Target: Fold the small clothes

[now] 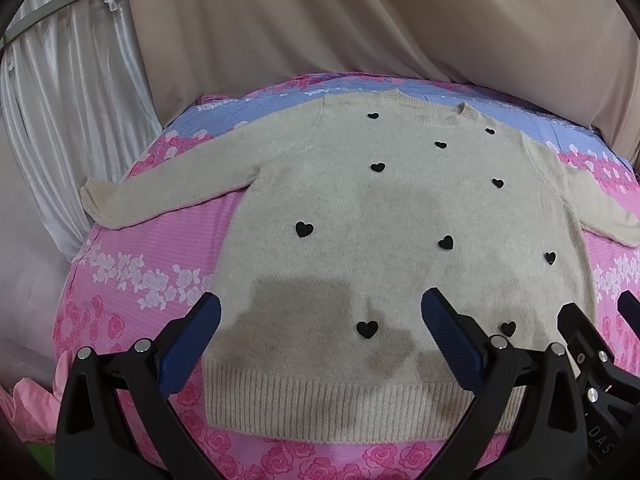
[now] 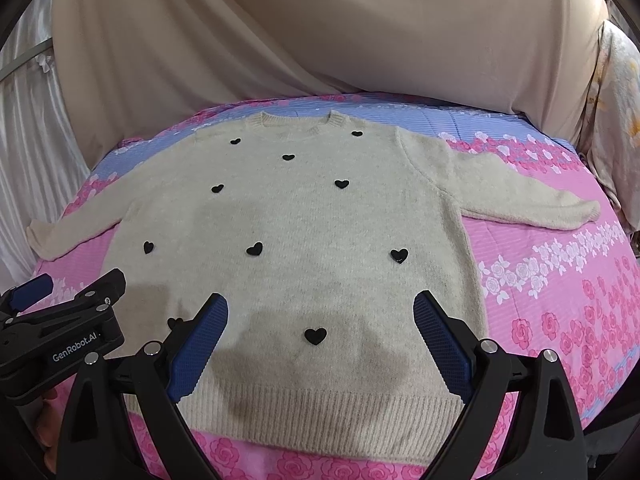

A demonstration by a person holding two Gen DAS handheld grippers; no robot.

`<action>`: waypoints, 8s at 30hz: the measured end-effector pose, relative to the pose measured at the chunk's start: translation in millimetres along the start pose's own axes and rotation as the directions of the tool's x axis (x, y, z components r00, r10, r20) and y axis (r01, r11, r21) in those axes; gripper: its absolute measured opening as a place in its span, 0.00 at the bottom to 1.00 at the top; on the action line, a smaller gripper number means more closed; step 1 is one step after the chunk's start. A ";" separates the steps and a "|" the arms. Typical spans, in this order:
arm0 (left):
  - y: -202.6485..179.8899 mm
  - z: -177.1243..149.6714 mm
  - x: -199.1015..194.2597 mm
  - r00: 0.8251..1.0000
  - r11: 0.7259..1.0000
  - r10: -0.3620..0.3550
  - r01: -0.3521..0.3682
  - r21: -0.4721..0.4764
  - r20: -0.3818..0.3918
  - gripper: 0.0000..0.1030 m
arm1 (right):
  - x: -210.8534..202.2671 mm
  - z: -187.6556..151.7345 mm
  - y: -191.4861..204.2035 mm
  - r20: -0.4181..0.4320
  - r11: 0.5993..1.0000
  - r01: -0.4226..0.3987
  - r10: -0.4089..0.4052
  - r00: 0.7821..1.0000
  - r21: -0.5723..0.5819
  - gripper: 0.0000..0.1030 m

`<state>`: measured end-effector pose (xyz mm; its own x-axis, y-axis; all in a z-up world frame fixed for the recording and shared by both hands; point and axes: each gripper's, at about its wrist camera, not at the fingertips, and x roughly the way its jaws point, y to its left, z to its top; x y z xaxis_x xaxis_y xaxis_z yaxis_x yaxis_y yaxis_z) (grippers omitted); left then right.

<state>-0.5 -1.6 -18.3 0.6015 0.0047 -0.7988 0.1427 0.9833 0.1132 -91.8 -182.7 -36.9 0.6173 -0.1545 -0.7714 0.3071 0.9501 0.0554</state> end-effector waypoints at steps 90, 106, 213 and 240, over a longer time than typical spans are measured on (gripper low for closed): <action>-195.7 23.6 35.6 0.987 0.999 -0.009 0.016 0.046 -0.160 0.95 | 152.1 55.0 -549.0 -0.129 0.681 0.173 -0.115 0.985 0.712 0.80; -138.5 25.8 29.3 0.990 0.998 -0.019 0.010 -0.066 -0.137 0.95 | 83.5 212.7 -325.1 0.246 0.850 -0.388 0.316 0.916 0.355 0.09; 346.3 144.9 177.0 0.967 0.650 0.191 0.005 -0.760 0.169 0.07 | 125.0 40.1 -13.8 -0.246 0.983 -0.168 0.180 0.952 0.069 0.53; 36.2 68.2 137.7 0.943 0.834 -0.333 0.296 -0.465 0.003 0.76 | 198.9 134.2 -58.4 -0.141 0.937 -0.285 0.316 0.938 0.203 0.60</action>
<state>141.2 22.2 -84.0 0.5220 -0.3238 -0.7891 -0.0686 0.9062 -0.4172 110.2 -305.3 -108.5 0.5741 0.1937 -0.7955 0.2587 0.8789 0.4007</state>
